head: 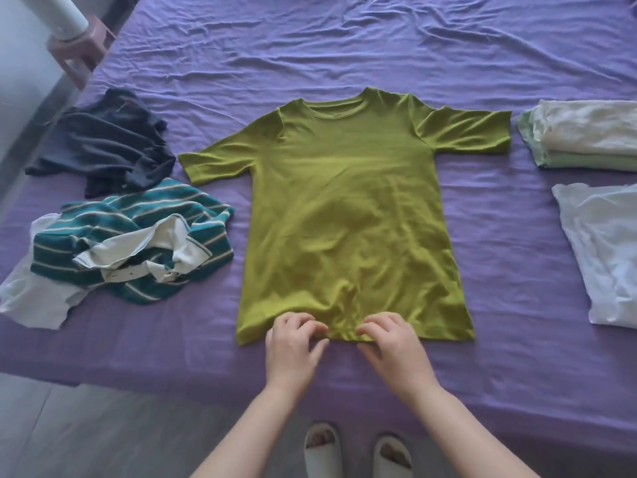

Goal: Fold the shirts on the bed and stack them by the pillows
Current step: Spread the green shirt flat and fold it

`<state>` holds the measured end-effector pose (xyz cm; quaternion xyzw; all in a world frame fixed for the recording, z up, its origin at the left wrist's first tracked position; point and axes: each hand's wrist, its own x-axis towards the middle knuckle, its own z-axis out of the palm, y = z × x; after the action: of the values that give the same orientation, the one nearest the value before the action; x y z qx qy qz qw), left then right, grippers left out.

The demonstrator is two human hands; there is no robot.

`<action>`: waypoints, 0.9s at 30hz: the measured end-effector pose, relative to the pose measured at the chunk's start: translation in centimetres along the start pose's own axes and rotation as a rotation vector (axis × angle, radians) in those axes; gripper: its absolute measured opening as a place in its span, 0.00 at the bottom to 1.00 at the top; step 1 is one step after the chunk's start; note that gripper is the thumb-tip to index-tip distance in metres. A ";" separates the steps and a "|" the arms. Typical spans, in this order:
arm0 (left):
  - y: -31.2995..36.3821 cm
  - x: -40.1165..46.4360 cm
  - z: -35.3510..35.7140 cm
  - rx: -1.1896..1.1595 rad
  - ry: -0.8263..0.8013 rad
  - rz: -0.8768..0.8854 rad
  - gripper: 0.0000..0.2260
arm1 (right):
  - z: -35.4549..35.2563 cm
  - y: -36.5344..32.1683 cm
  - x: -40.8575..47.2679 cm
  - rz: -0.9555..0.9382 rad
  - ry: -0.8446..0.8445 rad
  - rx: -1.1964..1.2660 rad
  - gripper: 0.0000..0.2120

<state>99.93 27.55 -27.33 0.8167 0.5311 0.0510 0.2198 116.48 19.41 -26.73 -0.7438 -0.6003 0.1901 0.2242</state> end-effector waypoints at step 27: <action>-11.2 3.3 -8.0 0.452 -0.184 0.547 0.10 | 5.5 -5.2 4.1 0.075 -0.378 -0.080 0.11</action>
<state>89.36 36.71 -25.27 0.9576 0.2691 -0.0845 0.0592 110.12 24.96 -28.39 -0.7250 -0.6107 0.3106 0.0704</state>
